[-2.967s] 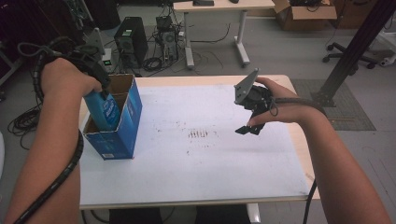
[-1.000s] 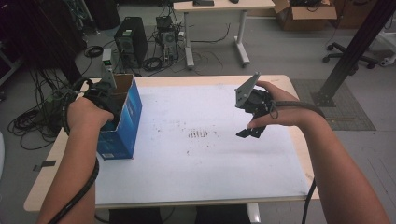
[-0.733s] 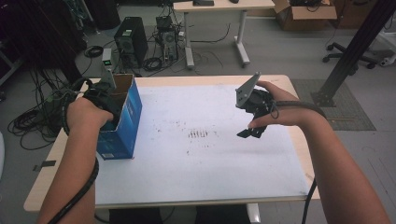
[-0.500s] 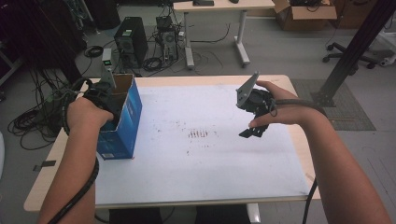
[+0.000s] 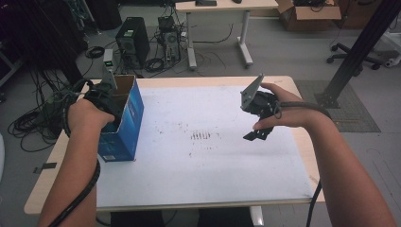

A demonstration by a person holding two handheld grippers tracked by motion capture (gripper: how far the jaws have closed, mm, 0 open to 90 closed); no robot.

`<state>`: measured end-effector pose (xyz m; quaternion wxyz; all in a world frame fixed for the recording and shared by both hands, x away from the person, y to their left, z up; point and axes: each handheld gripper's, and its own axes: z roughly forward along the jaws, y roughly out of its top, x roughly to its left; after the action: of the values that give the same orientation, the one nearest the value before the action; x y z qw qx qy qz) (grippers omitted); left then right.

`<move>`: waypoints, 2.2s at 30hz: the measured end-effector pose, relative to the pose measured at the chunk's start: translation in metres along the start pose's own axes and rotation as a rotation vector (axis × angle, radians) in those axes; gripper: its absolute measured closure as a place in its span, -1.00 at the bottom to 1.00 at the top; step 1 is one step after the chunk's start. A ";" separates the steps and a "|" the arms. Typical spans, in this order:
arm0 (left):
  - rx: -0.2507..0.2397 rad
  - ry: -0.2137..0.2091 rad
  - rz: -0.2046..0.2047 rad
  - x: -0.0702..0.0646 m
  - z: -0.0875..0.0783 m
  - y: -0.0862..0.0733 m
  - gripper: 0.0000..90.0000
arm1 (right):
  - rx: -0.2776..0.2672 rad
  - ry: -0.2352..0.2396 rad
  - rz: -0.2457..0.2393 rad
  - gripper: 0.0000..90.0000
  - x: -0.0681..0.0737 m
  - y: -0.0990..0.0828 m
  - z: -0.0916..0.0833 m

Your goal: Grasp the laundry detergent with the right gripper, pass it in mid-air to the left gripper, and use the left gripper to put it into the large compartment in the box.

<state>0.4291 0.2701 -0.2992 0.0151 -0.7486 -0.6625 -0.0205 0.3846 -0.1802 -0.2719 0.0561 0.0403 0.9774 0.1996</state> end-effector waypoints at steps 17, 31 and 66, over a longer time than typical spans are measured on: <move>-0.030 0.035 0.023 -0.005 -0.014 -0.001 -0.34 | -0.008 -0.001 -0.006 -0.93 0.003 -0.001 -0.001; -0.033 0.047 0.025 -0.006 -0.028 -0.005 -0.56 | -0.015 -0.001 -0.011 -0.93 0.004 -0.004 -0.003; -0.153 0.036 0.366 -0.068 -0.115 -0.006 -1.00 | -0.056 -0.014 -0.024 -0.93 0.014 -0.001 -0.014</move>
<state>0.4139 0.1976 -0.1881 -0.0265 -0.8549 -0.5116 -0.0814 0.3692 -0.1852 -0.2604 0.0662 0.0285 0.9714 0.2261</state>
